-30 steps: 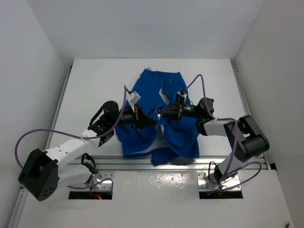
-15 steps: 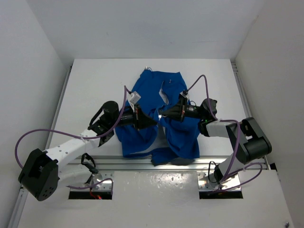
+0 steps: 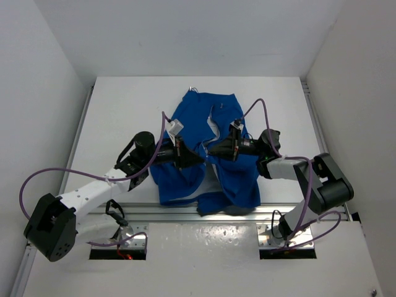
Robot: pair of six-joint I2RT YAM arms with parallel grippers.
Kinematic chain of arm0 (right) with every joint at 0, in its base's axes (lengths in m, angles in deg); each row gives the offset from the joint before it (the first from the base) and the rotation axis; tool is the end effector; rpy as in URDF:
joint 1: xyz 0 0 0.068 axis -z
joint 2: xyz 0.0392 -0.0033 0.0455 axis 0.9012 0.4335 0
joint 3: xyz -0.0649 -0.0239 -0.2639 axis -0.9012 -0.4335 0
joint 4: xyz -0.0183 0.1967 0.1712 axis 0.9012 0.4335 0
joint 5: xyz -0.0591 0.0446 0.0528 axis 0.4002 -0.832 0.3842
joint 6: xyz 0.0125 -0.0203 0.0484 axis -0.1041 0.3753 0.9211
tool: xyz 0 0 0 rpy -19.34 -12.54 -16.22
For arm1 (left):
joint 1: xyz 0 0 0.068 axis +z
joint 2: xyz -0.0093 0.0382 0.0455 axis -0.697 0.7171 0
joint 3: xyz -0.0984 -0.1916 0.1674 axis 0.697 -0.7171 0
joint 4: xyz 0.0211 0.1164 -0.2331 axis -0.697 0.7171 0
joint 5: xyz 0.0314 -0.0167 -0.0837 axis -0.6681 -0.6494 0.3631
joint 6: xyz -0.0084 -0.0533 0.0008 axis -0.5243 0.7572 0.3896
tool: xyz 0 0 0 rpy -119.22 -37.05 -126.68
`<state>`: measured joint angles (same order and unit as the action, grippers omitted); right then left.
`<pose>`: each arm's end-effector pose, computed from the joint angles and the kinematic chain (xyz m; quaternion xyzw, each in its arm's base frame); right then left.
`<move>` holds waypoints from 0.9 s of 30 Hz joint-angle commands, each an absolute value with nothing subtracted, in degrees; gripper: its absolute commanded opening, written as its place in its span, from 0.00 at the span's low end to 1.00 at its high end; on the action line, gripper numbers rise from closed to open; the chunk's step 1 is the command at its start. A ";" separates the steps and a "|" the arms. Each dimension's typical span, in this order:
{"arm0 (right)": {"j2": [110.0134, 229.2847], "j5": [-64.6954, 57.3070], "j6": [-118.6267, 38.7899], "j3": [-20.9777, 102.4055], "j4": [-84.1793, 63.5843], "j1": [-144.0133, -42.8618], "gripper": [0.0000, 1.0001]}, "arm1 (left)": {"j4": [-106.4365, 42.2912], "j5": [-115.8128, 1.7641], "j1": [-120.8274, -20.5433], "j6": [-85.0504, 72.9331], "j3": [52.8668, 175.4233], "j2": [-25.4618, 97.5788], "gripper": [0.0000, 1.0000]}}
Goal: Zip up the jacket
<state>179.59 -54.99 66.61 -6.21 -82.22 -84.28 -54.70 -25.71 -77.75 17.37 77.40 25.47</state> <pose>0.2555 0.1252 0.2029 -0.1547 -0.6601 -0.7344 0.0309 0.1972 -0.1581 0.2762 0.2207 0.6947 -0.5649 0.3867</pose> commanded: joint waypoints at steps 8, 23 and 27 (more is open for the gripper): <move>178.30 -54.24 67.26 -5.04 -93.42 -85.32 0.06 | -57.83 -25.73 -77.14 17.17 77.84 24.64 0.00; 177.17 -59.33 50.58 0.14 -78.26 -79.87 0.00 | -47.90 -20.73 -83.28 4.43 79.07 21.48 0.00; 177.42 -60.73 43.90 2.86 -74.35 -79.60 0.00 | -45.97 -19.50 -85.22 0.83 79.07 20.95 0.00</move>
